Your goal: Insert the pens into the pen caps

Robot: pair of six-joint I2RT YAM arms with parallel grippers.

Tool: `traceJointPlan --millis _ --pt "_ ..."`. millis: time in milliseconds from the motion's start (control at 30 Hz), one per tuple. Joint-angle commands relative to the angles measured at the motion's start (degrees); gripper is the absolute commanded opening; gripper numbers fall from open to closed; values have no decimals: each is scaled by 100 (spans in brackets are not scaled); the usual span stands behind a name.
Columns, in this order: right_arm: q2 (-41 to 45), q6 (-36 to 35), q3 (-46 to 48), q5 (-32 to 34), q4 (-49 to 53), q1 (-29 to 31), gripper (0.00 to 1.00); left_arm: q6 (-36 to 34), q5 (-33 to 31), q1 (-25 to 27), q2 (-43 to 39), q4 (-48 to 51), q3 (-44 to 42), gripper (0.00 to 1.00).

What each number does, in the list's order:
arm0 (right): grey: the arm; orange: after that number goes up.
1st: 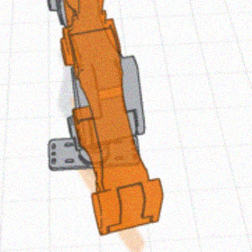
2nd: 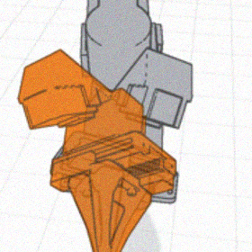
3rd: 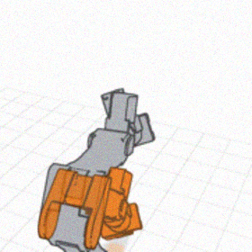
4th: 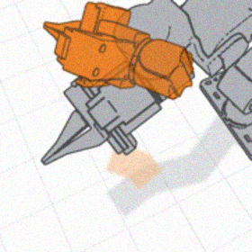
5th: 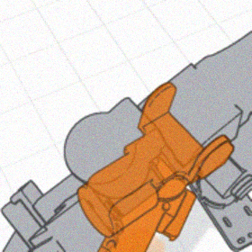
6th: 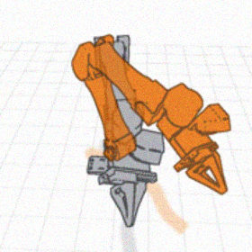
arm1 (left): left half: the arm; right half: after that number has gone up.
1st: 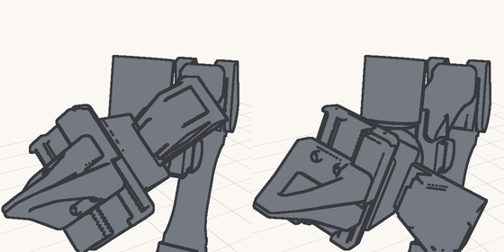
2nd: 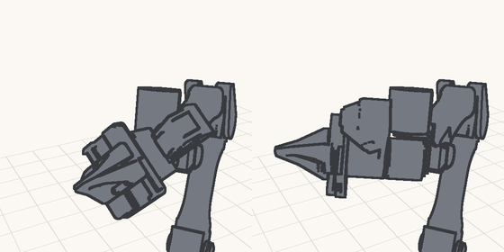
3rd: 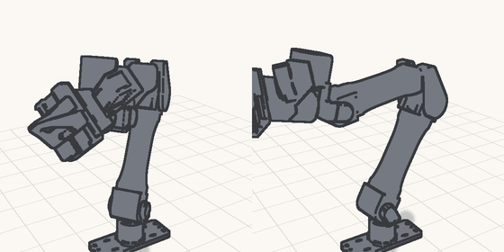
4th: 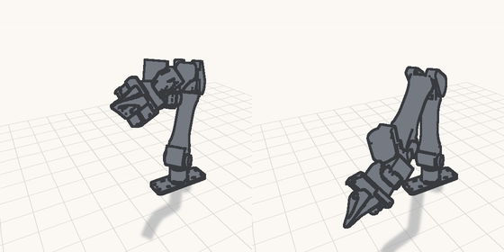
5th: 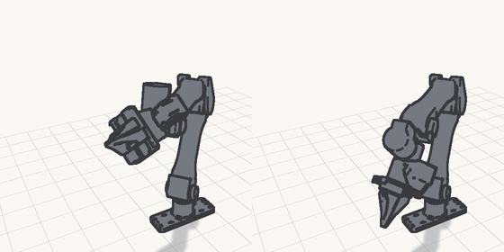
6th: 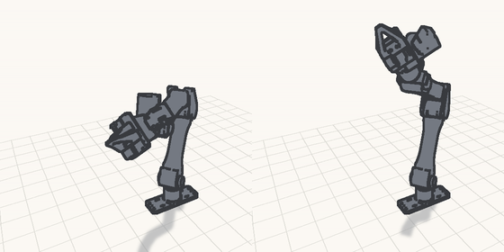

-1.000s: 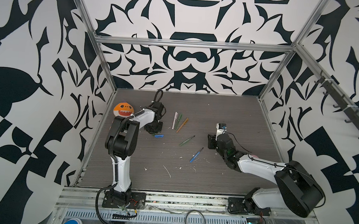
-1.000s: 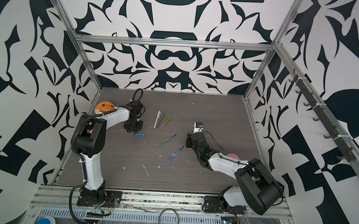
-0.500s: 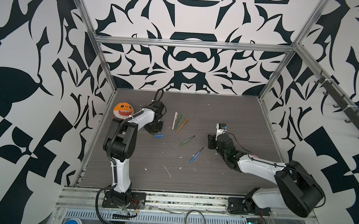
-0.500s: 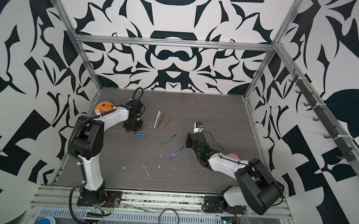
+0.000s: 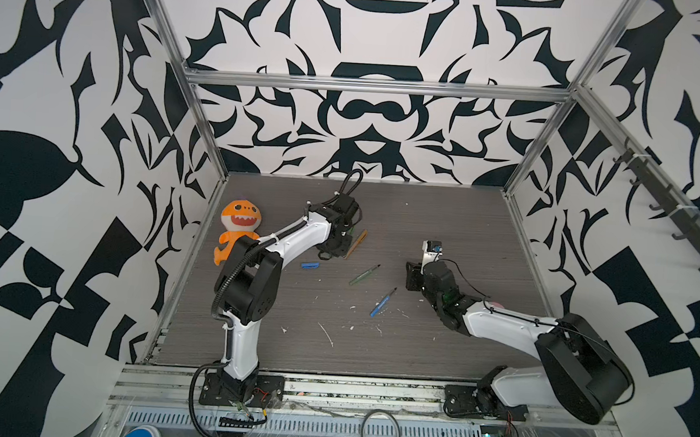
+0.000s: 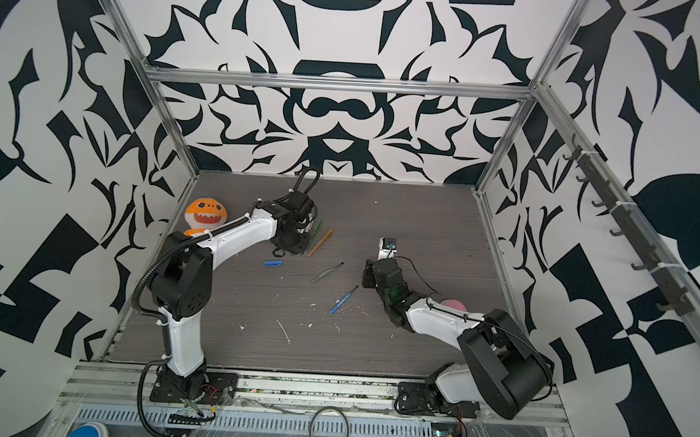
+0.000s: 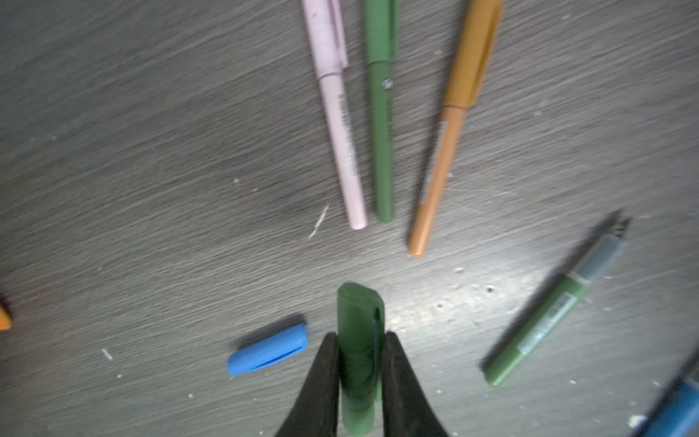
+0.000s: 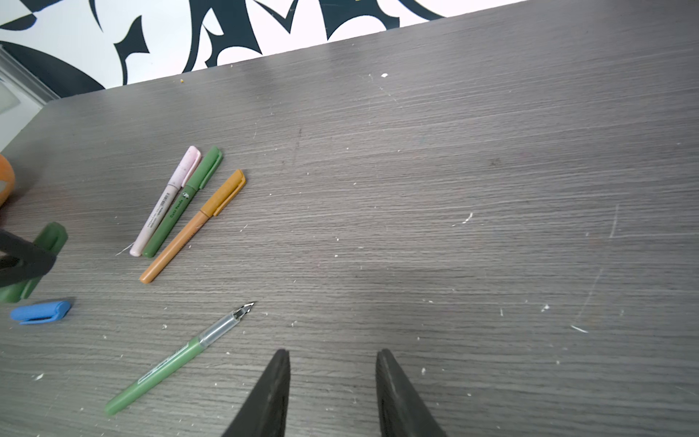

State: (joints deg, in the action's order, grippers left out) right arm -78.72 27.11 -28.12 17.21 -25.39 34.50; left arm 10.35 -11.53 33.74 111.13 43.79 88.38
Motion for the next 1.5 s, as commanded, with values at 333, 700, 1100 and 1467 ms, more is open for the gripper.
traceJointPlan --millis 333,700,1100,1467 --pt "623 295 165 932 -104 29 41 583 567 1229 821 -155 741 20" --pt "699 287 201 958 -109 17 41 800 976 1586 1484 -416 1006 21" --pt "876 242 262 1055 -89 18 41 491 918 1566 1187 -227 1265 37" --pt "789 253 207 884 -93 17 41 -355 586 945 140 494 217 41"
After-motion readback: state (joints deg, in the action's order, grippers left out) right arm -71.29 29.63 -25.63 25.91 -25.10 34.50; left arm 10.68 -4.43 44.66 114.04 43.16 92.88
